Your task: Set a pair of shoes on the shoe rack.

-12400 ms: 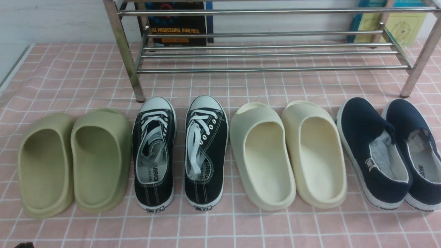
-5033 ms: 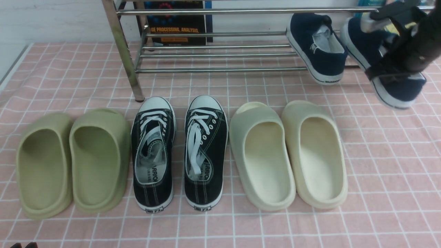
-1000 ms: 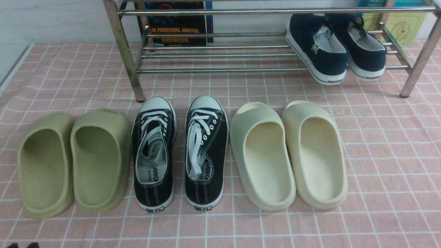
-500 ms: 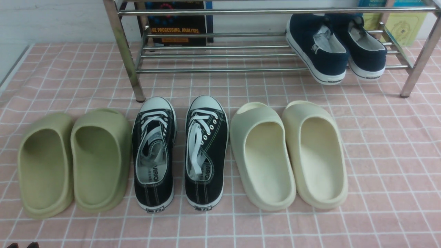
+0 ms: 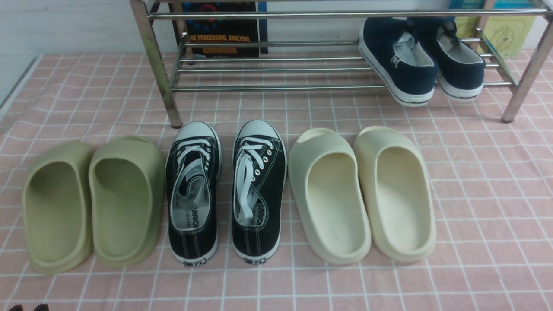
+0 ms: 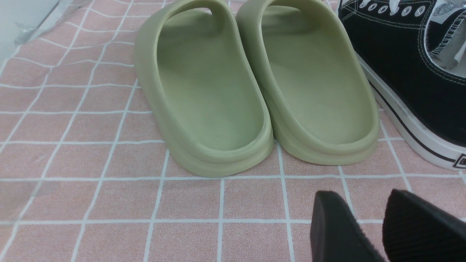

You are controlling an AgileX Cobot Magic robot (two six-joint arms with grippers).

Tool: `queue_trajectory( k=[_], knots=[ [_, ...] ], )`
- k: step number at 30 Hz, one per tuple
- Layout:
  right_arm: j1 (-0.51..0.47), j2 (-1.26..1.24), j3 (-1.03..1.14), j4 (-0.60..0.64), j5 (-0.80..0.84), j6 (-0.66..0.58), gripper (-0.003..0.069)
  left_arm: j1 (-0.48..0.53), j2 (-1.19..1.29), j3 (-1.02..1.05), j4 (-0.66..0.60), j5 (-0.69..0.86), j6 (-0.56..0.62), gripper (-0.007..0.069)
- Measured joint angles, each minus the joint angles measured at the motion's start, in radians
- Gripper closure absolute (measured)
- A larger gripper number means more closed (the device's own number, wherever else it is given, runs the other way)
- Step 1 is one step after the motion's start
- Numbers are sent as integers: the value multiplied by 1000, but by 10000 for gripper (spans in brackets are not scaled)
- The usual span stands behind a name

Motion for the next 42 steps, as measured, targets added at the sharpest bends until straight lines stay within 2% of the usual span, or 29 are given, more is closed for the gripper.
queue_trajectory(
  k=[4, 6, 8, 10, 42],
  knots=[
    [0, 0, 0, 5, 1, 0, 596, 0, 0, 0, 0, 0, 0, 387],
    [0, 0, 0, 7, 1, 0, 615, 0, 0, 0, 0, 0, 0, 387],
    [0, 0, 0, 9, 2, 0, 671, 0, 0, 0, 0, 0, 0, 387],
    [0, 0, 0, 11, 3, 0, 678, 0, 0, 0, 0, 0, 0, 387],
    [0, 0, -1, 16, 8, 0, 664, 0, 0, 0, 0, 0, 0, 387]
  ],
)
